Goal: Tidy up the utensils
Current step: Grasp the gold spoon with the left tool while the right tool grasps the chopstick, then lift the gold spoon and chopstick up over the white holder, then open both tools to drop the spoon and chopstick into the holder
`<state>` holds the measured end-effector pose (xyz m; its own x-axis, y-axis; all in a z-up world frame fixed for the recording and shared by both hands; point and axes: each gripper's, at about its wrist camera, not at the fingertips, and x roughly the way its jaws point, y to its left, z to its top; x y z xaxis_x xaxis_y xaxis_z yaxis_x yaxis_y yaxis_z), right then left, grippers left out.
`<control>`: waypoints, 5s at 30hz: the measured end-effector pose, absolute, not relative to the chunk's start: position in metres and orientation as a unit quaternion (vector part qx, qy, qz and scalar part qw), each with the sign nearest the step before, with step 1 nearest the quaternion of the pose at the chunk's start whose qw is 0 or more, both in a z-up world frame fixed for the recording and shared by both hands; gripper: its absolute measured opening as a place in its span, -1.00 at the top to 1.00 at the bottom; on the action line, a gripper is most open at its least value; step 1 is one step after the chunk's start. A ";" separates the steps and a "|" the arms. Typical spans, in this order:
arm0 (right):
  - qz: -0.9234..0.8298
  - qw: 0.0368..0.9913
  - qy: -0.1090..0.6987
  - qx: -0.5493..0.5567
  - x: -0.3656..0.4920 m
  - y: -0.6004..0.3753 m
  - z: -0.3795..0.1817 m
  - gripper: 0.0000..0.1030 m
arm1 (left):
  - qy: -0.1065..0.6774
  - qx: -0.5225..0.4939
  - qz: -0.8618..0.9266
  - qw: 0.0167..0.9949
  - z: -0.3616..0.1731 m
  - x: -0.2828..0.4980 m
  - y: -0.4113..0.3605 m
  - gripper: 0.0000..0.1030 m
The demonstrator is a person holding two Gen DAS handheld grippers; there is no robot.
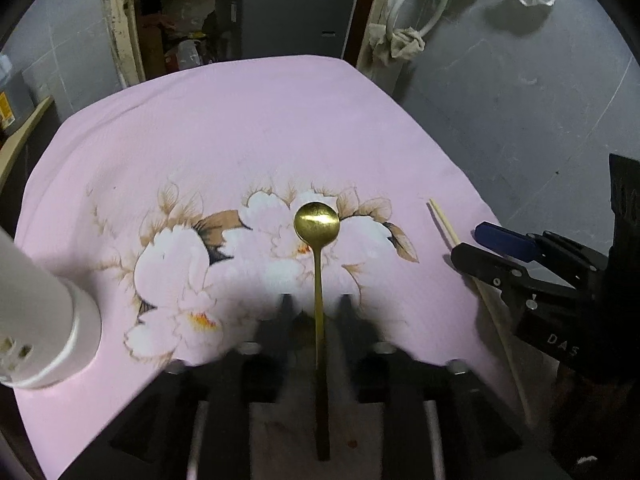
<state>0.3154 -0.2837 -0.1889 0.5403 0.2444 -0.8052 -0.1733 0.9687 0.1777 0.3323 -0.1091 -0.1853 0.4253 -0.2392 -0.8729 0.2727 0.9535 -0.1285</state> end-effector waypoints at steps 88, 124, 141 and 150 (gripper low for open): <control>0.090 0.965 0.037 0.244 0.326 -0.043 -0.053 0.92 | 0.134 -0.307 0.049 0.941 -0.073 0.289 0.203 0.91; 0.137 0.965 0.135 0.180 0.297 -0.051 -0.063 0.46 | 0.199 -0.234 0.008 0.952 -0.083 0.283 0.188 0.91; 0.101 0.974 0.156 0.131 0.263 -0.081 -0.033 0.12 | 0.215 -0.182 -0.006 0.959 -0.051 0.263 0.171 0.15; 0.092 0.975 0.180 0.097 0.239 -0.096 -0.011 -0.23 | 0.225 -0.144 -0.031 0.963 -0.035 0.245 0.148 -0.31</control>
<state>0.2393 -0.0961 -0.0112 0.9184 0.2150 -0.3321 -0.1450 0.9639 0.2232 0.2450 0.1477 -0.0352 0.8964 -0.1245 -0.4254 -0.0049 0.9569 -0.2905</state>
